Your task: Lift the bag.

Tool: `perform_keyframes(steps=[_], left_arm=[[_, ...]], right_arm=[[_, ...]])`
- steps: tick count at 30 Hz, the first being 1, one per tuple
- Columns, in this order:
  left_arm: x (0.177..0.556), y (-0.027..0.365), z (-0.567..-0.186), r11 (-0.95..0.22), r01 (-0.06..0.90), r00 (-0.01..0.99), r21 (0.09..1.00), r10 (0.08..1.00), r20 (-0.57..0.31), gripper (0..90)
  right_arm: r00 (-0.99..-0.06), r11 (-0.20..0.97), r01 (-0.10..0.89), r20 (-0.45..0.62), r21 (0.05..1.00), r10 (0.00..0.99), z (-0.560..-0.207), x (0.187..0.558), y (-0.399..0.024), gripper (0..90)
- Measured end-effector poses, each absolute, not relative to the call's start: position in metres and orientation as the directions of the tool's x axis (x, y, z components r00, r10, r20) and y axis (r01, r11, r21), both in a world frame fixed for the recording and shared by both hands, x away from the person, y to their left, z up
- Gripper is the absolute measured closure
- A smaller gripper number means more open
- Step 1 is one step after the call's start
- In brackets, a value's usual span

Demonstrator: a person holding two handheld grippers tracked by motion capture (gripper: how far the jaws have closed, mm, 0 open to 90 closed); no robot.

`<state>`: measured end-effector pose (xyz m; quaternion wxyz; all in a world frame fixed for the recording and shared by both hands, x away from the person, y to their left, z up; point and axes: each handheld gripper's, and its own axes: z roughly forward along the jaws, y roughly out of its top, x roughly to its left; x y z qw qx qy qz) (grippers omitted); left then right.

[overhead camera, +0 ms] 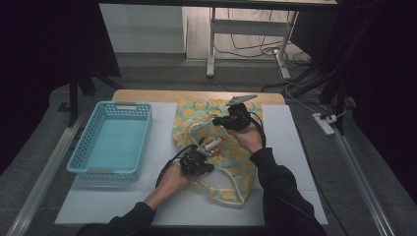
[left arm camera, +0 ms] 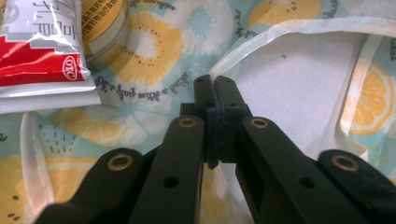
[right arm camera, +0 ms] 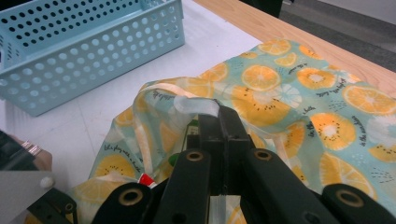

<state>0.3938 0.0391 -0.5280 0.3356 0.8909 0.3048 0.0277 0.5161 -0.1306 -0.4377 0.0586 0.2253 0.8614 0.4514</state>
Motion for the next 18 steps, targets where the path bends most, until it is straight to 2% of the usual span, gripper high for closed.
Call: perform_keyframes(steps=[3, 18], left_arm=[[0.393, 0.040, -0.526, -0.590, 0.517, 0.813, 0.621, 0.565, -0.141, 90.0], [0.402, 0.063, -0.492, -0.472, 0.576, 0.778, 0.667, 0.566, -0.272, 90.0]], right_arm=[[-0.894, 0.496, 0.335, 0.104, 0.801, 0.436, -0.438, 0.515, -0.130, 90.0], [-0.900, 0.499, 0.323, 0.099, 0.804, 0.424, -0.428, 0.508, -0.132, 90.0]])
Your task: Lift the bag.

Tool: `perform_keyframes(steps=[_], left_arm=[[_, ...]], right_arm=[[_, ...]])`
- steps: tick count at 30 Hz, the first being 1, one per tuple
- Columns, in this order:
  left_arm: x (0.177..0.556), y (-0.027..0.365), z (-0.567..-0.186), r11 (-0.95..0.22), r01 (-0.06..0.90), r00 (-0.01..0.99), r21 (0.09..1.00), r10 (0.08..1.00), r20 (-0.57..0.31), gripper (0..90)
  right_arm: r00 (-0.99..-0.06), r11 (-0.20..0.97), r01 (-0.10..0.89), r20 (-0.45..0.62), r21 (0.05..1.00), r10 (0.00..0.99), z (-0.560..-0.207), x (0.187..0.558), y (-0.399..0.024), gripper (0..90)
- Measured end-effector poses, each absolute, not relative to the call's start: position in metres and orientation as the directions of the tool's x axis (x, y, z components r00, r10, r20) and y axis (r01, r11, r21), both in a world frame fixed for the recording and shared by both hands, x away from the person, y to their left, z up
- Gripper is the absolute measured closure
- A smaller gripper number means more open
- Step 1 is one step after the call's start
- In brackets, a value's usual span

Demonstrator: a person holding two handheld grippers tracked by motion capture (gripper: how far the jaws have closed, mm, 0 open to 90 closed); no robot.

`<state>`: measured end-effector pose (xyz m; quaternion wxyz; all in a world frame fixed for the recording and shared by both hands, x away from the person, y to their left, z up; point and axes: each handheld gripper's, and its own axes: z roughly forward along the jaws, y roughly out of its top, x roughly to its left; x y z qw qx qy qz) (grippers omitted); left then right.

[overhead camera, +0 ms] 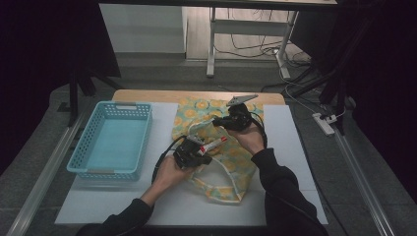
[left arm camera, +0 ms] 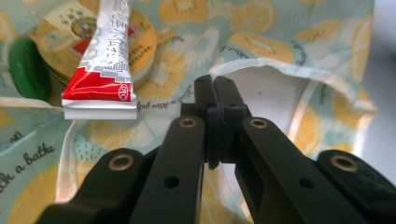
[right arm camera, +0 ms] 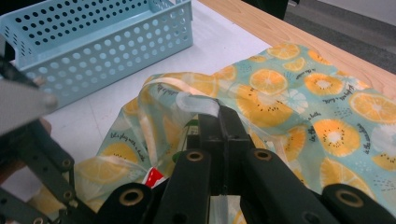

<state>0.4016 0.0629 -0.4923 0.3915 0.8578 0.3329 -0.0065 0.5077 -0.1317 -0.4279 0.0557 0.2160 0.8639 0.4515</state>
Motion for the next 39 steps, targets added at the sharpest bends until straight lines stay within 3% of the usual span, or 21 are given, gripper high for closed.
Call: perform_keyframes(steps=[39], left_arm=[[0.425, 0.108, -0.361, -0.333, 0.480, 0.784, 0.812, 0.577, -0.228, 90.0]], right_arm=[[-0.933, 0.497, 0.211, 0.022, 0.842, 0.358, -0.354, 0.479, -0.128, 90.0]])
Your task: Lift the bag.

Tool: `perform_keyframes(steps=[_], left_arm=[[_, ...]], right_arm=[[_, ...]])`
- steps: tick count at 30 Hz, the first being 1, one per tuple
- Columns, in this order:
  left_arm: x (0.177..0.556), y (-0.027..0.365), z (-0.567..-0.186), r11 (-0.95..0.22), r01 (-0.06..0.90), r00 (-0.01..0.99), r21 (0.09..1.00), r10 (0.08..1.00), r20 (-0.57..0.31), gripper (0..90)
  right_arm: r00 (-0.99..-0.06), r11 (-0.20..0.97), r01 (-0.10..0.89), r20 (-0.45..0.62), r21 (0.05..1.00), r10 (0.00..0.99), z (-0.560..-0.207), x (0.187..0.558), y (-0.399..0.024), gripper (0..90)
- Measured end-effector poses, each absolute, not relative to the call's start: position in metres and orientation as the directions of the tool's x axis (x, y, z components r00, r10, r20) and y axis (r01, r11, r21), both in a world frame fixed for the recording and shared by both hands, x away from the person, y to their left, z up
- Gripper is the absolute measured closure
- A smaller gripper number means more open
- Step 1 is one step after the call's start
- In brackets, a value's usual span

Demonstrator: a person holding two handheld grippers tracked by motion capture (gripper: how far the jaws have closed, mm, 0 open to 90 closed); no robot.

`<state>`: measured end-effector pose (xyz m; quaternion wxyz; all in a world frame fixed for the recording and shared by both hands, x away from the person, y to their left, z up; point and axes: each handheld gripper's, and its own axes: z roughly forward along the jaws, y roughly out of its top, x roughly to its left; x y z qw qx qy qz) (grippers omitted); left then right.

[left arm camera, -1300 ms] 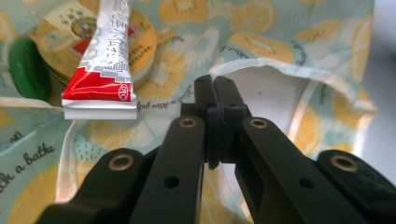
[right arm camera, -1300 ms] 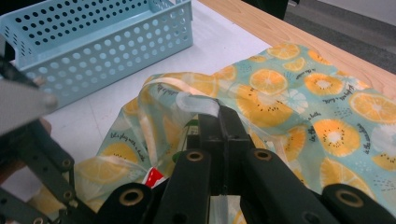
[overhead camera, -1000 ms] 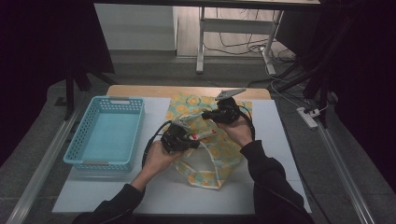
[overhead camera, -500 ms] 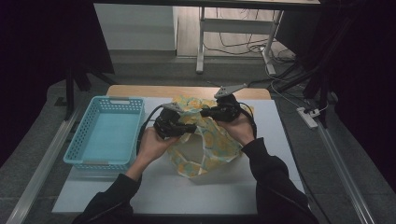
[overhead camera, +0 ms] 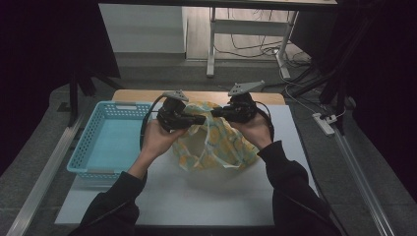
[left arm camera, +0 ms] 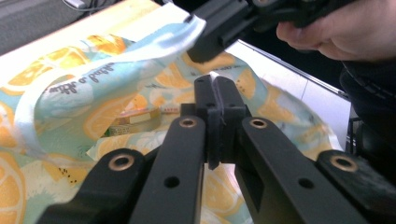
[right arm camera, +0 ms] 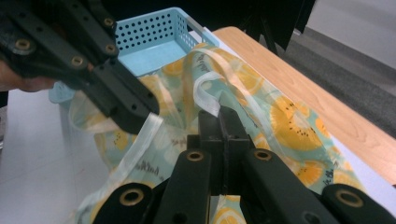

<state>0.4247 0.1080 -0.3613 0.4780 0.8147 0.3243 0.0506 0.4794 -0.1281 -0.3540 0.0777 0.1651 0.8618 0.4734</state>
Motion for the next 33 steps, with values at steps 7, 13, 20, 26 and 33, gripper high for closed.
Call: perform_keyframes(steps=[7, 13, 20, 26, 33], left_arm=[[0.428, 0.112, -0.336, -0.313, 0.455, 0.788, 0.834, 0.577, -0.214, 90.0], [0.431, 0.117, -0.311, -0.289, 0.435, 0.790, 0.853, 0.577, -0.207, 90.0], [0.433, 0.119, -0.285, -0.268, 0.417, 0.786, 0.869, 0.586, -0.197, 90.0], [0.434, 0.119, -0.266, -0.248, 0.397, 0.784, 0.884, 0.592, -0.186, 90.0], [0.431, 0.121, -0.247, -0.233, 0.368, 0.784, 0.900, 0.599, -0.165, 90.0]], right_arm=[[-0.938, 0.481, 0.190, 0.013, 0.856, 0.347, -0.334, 0.475, -0.126, 90.0], [-0.941, 0.463, 0.176, 0.011, 0.868, 0.338, -0.314, 0.474, -0.124, 90.0], [-0.939, 0.441, 0.170, 0.008, 0.882, 0.344, -0.291, 0.475, -0.124, 90.0], [-0.935, 0.426, 0.155, -0.006, 0.891, 0.355, -0.272, 0.473, -0.124, 90.0], [-0.931, 0.414, 0.135, -0.028, 0.900, 0.363, -0.253, 0.471, -0.123, 90.0]])
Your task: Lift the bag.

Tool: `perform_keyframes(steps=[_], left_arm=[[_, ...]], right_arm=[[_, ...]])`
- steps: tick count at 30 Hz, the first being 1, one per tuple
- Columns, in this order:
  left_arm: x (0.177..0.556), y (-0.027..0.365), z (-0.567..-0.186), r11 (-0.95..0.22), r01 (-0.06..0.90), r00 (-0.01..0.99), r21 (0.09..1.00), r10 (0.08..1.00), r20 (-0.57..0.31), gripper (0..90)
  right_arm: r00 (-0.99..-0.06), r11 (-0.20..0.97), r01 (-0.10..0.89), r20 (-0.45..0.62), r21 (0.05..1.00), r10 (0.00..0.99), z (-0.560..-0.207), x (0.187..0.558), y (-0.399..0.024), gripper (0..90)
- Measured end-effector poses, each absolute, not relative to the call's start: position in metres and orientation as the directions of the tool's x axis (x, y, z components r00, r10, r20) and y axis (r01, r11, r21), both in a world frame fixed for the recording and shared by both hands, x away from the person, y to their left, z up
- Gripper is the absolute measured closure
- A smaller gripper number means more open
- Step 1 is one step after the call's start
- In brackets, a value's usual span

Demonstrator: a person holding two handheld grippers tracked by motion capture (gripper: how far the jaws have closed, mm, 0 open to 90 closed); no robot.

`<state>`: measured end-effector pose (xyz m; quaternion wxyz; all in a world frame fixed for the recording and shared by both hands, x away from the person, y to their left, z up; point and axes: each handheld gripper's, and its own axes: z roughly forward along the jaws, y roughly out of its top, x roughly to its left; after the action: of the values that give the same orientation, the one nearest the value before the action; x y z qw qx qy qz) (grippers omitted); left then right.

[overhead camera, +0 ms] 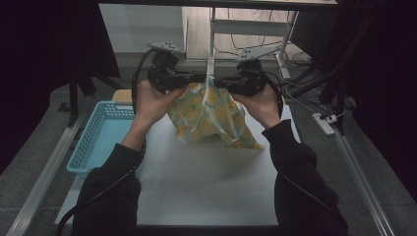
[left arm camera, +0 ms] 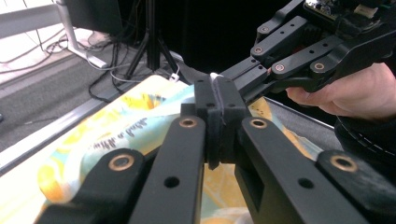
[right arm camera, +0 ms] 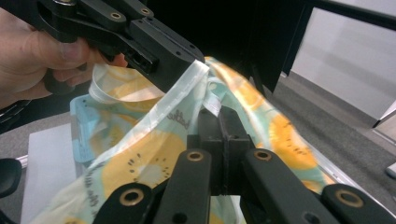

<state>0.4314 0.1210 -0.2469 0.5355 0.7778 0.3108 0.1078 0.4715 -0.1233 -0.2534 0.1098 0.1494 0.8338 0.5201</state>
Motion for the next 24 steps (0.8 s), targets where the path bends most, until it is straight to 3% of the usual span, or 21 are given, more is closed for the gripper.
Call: perform_keyframes(steps=[9, 24], left_arm=[[0.433, 0.120, -0.236, -0.229, 0.352, 0.773, 0.908, 0.618, -0.143, 90.0], [0.448, 0.110, -0.261, -0.288, 0.353, 0.753, 0.890, 0.652, -0.087, 88.7]], right_arm=[[-0.927, 0.403, 0.123, -0.040, 0.907, 0.373, -0.242, 0.472, -0.121, 90.0], [-0.907, 0.431, 0.171, -0.029, 0.886, 0.421, -0.267, 0.488, -0.122, 89.6]])
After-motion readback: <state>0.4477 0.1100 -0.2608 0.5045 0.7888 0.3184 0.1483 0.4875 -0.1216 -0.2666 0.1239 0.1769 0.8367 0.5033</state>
